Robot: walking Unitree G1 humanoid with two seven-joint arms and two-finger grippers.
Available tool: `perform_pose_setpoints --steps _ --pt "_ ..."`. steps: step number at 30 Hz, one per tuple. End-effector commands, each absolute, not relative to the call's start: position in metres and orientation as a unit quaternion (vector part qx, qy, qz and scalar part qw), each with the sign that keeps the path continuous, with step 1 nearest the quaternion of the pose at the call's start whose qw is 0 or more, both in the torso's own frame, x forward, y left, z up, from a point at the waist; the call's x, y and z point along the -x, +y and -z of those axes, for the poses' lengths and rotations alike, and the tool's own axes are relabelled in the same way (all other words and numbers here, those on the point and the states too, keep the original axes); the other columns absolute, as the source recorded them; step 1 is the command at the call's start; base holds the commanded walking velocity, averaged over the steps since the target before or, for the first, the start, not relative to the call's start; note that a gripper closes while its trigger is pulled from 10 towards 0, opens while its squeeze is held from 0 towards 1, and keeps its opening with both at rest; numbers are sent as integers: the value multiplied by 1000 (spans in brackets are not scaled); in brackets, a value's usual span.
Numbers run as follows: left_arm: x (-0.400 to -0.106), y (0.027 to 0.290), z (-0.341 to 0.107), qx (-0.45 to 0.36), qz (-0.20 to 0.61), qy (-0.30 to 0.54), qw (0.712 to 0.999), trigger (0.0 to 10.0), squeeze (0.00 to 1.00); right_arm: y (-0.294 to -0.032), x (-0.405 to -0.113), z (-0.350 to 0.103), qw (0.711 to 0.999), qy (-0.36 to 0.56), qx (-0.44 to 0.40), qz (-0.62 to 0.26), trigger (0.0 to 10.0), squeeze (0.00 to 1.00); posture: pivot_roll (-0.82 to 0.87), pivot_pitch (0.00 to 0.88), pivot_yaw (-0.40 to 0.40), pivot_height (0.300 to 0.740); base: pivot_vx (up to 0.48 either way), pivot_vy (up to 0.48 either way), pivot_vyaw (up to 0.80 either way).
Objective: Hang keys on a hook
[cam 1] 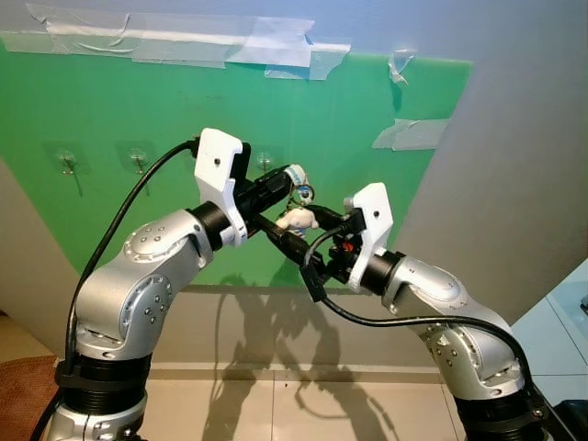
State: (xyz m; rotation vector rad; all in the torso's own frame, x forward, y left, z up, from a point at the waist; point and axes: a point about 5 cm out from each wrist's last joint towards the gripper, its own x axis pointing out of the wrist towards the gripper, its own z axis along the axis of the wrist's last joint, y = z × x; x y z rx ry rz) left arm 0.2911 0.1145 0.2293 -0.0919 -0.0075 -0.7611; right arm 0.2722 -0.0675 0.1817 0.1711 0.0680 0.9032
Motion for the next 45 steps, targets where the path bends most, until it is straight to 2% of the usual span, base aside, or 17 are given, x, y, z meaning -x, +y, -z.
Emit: perform_pose_setpoints --steps 1,45 --pt "-291 115 -231 45 371 -8 927 0 0 -68 -275 -183 899 32 -79 -430 0 0 -4 0 1 740 0 0 0" --pt "-300 123 -225 24 337 -1 941 0 0 -73 -277 -180 902 33 -81 -422 0 0 -2 0 0 740 0 0 0"
